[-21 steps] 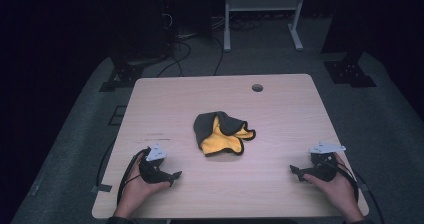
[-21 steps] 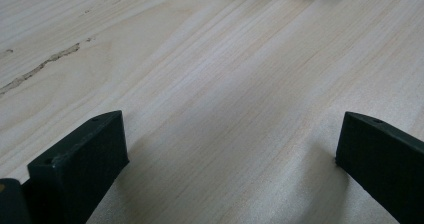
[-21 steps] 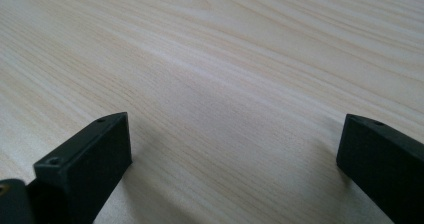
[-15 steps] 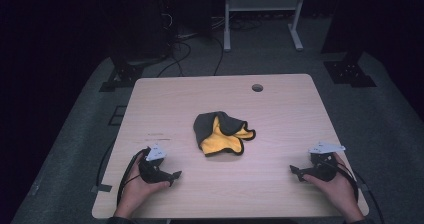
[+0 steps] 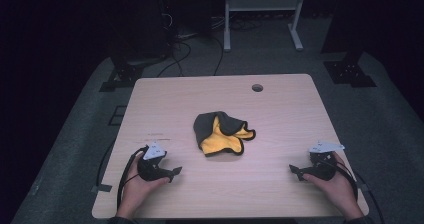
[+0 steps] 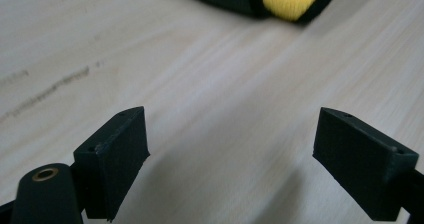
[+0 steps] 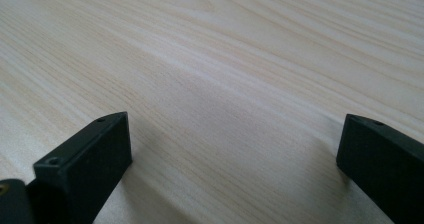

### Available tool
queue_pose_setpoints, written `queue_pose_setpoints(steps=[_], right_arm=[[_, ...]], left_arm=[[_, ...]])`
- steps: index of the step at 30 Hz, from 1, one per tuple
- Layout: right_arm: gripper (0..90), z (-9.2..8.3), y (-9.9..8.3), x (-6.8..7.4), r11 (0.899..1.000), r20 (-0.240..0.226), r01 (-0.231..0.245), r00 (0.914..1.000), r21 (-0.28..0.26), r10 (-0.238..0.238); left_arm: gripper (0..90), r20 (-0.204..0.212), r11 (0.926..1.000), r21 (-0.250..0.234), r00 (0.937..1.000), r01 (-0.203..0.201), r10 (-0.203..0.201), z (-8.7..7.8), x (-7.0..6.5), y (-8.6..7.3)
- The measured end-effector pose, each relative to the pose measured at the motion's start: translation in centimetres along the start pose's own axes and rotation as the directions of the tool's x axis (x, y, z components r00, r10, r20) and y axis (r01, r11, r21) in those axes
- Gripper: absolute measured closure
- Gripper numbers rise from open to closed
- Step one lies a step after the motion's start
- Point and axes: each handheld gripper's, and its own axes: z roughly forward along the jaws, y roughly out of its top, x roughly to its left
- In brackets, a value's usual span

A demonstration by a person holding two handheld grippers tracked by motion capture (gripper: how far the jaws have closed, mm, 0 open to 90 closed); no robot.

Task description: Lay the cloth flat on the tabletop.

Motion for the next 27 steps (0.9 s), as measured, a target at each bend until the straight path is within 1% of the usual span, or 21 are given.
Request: queue_pose_setpoints(steps=[1,6,7,9,10,12,13,15,16,18,19,20,21,24,25,26,27], right_arm=[[0.2,0.0,0.0,0.0,1.0,-0.001,0.001,1.0,0.0,-0.001],[0.2,0.3,0.3,0.0,1.0,-0.005,0.002,1.0,0.0,-0.002],[0.2,0.3,0.3,0.0,1.0,-0.006,0.006,1.0,0.001,-0.006],[0.2,0.3,0.3,0.0,1.0,-0.006,0.006,1.0,0.0,-0.006],[0.2,0.3,0.3,0.0,1.0,-0.006,0.006,1.0,0.0,-0.006],[0.2,0.3,0.3,0.0,1.0,-0.006,0.006,1.0,0.0,-0.006],[0.2,0.3,0.3,0.0,1.0,-0.006,0.006,1.0,0.001,-0.006],[0.2,0.3,0.3,0.0,1.0,-0.006,0.005,1.0,0.0,-0.005],[0.2,0.3,0.3,0.0,1.0,-0.006,0.007,1.0,0.0,-0.007],[0.2,0.2,0.2,0.1,1.0,-0.006,0.007,1.0,0.001,-0.007],[0.2,0.2,0.2,0.1,1.0,-0.006,0.007,1.0,0.001,-0.007],[0.2,0.2,0.2,0.1,1.0,-0.006,0.007,1.0,0.001,-0.007],[0.2,0.2,0.2,0.1,1.0,-0.006,0.007,1.0,0.001,-0.007],[0.2,0.2,0.2,0.1,1.0,-0.007,0.006,1.0,0.002,-0.006],[0.2,0.2,0.2,0.1,1.0,-0.006,0.007,1.0,0.002,-0.007],[0.2,0.2,0.2,0.1,1.0,-0.006,0.007,1.0,0.002,-0.007],[0.2,0.2,0.2,0.1,1.0,-0.006,0.007,1.0,0.001,-0.007]], left_arm=[[13.1,0.006,0.9999,-0.012,1.0,0.006,-0.006,0.0,0.1,0.4],[14.6,0.029,0.9987,-0.049,0.9995,-0.014,0.015,0.3,0.2,2.4],[15.3,0.029,0.9985,-0.046,0.9991,-0.029,0.03,0.7,0.2,3.0],[15.7,0.03,0.9979,-0.055,0.9989,-0.036,0.037,1.1,0.2,3.7],[17.0,0.037,0.9975,-0.055,0.9982,-0.044,0.046,1.5,0.2,4.2],[17.4,0.037,0.9964,-0.052,0.997,-0.067,0.069,2.2,0.1,5.2],[17.8,0.043,0.996,-0.056,0.9964,-0.07,0.073,2.6,-0.1,5.7],[17.9,0.054,0.9943,-0.058,0.9942,-0.09,0.093,3.4,-0.3,6.6],[17.9,0.062,0.9939,-0.062,0.9935,-0.091,0.095,3.9,-0.5,7.0],[17.9,0.073,0.9921,-0.053,0.9903,-0.114,0.118,5.2,-0.7,8.0],[18.0,0.073,0.9921,-0.053,0.9903,-0.114,0.118,5.2,-0.7,8.0],[18.1,0.081,0.9909,-0.042,0.9881,-0.128,0.131,6.3,-1.0,8.6],[18.4,0.081,0.9909,-0.042,0.9881,-0.128,0.131,6.3,-1.0,8.6],[20.7,0.091,0.989,-0.024,0.9849,-0.146,0.148,7.6,-1.2,9.1],[22.5,0.09,0.9883,-0.013,0.9842,-0.152,0.153,8.0,-1.2,9.2],[22.5,0.089,0.9885,-0.016,0.9845,-0.15,0.151,8.4,-1.2,9.3],[26.3,0.094,0.9891,-0.011,0.9847,-0.147,0.147,8.9,-1.2,9.3]])
